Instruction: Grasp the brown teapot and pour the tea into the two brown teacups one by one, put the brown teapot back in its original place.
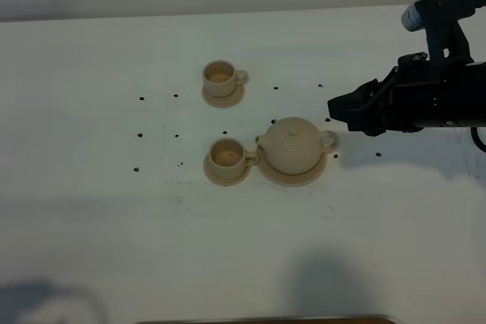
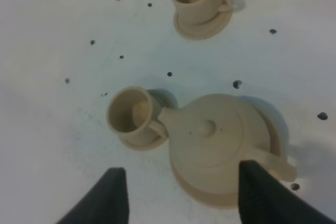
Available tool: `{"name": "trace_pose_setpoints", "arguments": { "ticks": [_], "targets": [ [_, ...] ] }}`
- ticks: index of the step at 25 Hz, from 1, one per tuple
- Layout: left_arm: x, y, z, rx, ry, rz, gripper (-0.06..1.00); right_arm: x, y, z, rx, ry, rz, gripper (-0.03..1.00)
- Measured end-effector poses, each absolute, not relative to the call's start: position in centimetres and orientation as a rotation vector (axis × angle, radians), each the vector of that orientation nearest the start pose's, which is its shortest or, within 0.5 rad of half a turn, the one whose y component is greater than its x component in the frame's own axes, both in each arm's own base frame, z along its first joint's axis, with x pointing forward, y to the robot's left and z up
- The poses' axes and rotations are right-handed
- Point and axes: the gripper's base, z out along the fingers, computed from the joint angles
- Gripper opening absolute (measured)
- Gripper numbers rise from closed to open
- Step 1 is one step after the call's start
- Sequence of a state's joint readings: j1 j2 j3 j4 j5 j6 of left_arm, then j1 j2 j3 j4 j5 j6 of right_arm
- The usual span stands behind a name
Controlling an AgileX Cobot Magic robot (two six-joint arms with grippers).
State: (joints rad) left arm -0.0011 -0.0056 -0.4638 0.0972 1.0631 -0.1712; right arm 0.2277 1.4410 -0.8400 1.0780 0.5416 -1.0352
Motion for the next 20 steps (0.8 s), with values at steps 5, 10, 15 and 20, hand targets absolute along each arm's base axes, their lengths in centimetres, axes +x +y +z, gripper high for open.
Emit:
{"name": "trace_pose_setpoints", "arguments": {
  "ticks": [5, 10, 15, 20],
  "targets": [
    [-0.2, 0.8, 26.7, -0.182, 2.065, 0.013, 0.12, 27.4, 10.6, 23.9, -0.520, 2.310, 0.657, 0.45],
    [-0.2, 0.8, 26.7, -0.186, 2.065, 0.017, 0.12, 27.8, 10.8, 23.0, -0.517, 2.340, 0.669, 0.45],
    [-0.2, 0.8, 26.7, -0.188, 2.065, 0.018, 0.12, 28.0, 11.0, 22.7, -0.493, 2.340, 0.688, 0.45],
    [-0.2, 0.8, 26.7, -0.189, 2.065, 0.019, 0.12, 28.0, 11.0, 22.8, -0.487, 2.338, 0.700, 0.45]
  ]
}}
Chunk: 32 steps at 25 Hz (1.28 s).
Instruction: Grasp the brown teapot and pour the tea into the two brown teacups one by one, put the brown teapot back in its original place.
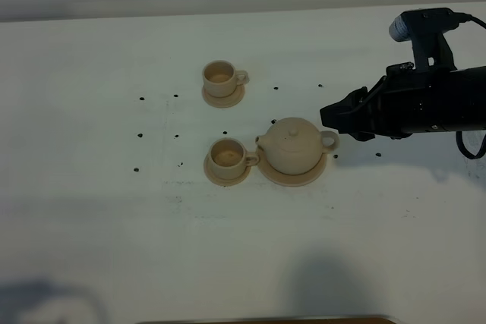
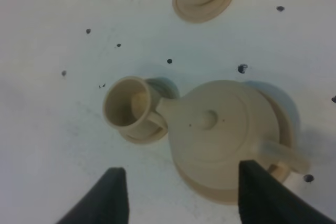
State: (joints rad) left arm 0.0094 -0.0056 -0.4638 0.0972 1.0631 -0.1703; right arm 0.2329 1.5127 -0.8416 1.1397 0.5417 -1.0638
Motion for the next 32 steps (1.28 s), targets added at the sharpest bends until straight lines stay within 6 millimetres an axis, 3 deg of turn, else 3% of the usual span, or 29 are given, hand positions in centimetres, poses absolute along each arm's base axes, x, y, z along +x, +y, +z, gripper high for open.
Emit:
{"name": "trace_pose_setpoints", "arguments": {
  "ticks": [15, 26, 32],
  "targets": [
    [-0.2, 0.8, 26.7, -0.190, 2.065, 0.018, 0.12, 28.0, 11.0, 22.8, -0.498, 2.337, 0.698, 0.45],
    [-0.2, 0.8, 26.7, -0.190, 2.065, 0.018, 0.12, 26.7, 10.8, 22.0, -0.983, 2.325, 0.555, 0.45],
    [-0.2, 0.8, 26.7, -0.190, 2.065, 0.018, 0.12, 28.1, 10.7, 22.3, -1.190, 2.274, 0.435, 0.43]
  ]
}}
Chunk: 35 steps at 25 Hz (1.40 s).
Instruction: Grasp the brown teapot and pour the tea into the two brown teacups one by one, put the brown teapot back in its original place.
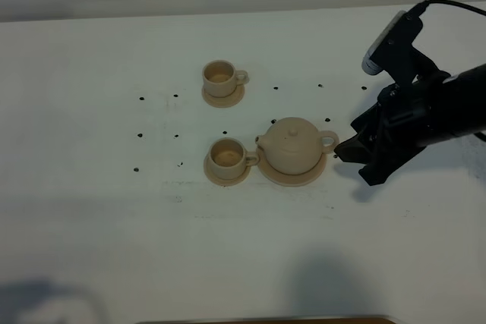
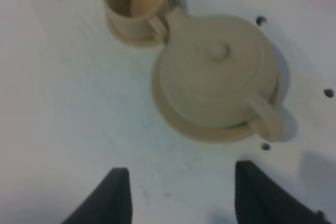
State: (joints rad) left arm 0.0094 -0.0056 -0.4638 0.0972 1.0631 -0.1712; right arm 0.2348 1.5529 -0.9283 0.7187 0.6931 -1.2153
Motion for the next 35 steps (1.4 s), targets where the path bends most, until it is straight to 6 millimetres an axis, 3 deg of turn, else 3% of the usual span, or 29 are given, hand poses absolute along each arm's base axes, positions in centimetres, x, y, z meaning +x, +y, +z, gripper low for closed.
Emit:
{"name": "trace_pose_setpoints", "arguments": {
  "ticks": [8, 14, 25, 35],
  "targets": [
    [-0.2, 0.8, 26.7, -0.190, 2.065, 0.018, 0.12, 32.1, 10.7, 19.5, -1.459, 2.350, 0.317, 0.42],
    [-0.2, 0.8, 26.7, -0.190, 2.065, 0.018, 0.12, 34.2, 10.3, 18.7, -1.684, 2.330, 0.198, 0.42],
    [-0.2, 0.8, 26.7, -0.190, 2.065, 0.018, 0.12, 35.6, 12.1, 19.9, -1.991, 2.066, -0.081, 0.42],
    [-0.2, 0.8, 26.7, -0.190, 2.065, 0.018, 0.12, 36.9, 12.8, 17.2, -2.051, 2.091, -0.064, 0.41]
  ]
}}
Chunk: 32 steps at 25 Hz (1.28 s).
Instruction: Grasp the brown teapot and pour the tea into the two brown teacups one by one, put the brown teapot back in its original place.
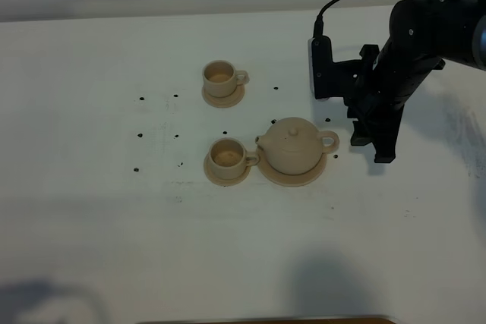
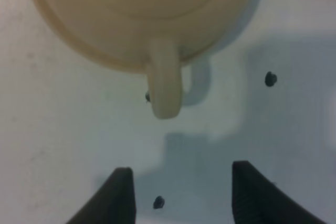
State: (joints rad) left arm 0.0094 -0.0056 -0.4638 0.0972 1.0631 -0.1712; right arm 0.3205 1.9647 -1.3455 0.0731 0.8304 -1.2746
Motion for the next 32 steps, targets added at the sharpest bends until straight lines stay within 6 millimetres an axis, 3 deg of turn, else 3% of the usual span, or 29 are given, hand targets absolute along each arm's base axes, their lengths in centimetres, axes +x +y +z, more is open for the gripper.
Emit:
{"name": "trace_pose_setpoints", "arguments": {
  "ticks": [13, 22, 32],
  "targets": [
    [-0.2, 0.8, 26.7, -0.190, 2.065, 0.018, 0.12, 36.4, 14.8, 16.9, -2.087, 2.031, -0.053, 0.41],
    [-0.2, 0.8, 26.7, -0.190, 2.065, 0.018, 0.12, 37.2, 15.7, 15.9, -2.090, 2.020, -0.044, 0.41],
    [-0.2, 0.8, 26.7, -0.189, 2.065, 0.019, 0.12, 37.7, 16.0, 16.3, -2.094, 2.019, -0.039, 0.34]
  ]
}}
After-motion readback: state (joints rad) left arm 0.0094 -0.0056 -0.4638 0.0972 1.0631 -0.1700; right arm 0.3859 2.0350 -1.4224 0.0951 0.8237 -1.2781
